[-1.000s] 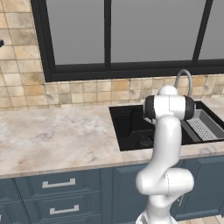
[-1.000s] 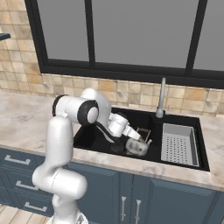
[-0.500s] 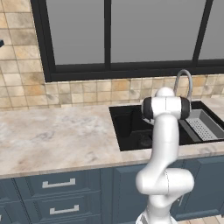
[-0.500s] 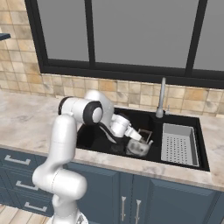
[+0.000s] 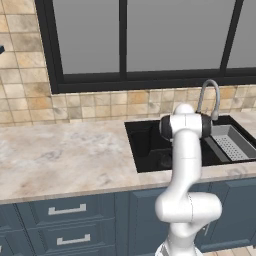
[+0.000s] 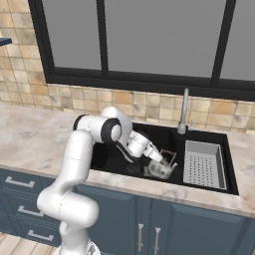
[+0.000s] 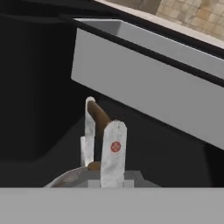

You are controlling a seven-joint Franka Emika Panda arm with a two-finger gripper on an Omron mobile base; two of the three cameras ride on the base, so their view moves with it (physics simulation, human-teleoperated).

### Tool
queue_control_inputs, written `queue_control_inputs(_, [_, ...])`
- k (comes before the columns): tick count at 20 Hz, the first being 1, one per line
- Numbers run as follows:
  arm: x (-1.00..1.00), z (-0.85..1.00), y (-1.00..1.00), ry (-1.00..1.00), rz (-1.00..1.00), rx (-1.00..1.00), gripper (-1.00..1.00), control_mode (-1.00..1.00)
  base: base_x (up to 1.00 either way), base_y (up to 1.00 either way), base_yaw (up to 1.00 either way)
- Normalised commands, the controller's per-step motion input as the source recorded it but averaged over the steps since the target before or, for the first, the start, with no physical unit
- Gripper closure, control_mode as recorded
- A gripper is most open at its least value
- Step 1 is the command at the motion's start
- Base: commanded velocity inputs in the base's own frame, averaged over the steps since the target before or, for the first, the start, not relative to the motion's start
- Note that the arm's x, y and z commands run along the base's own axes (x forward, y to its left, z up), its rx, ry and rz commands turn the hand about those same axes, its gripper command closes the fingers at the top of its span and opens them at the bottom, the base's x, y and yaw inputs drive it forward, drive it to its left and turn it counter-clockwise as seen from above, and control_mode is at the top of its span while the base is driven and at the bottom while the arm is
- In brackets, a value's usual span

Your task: Open the cabinet, pick the kettle from the cabinet, and place it in the sink.

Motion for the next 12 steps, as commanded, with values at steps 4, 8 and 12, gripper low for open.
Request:
queue_control_inputs(4, [0.17,-0.28,-0.16,0.00,-0.10,0.00,1.00,-1.00,0.00,0.00,0.00])
queue_control_inputs(8, [0.19,-0.26,-0.15,0.00,-0.09,0.00,1.00,-1.00,0.00,0.00,0.00])
queue_control_inputs(12, [0.22,-0.25,-0.17,0.00,-0.09,-0.01,1.00,-1.00,0.00,0.00,0.00])
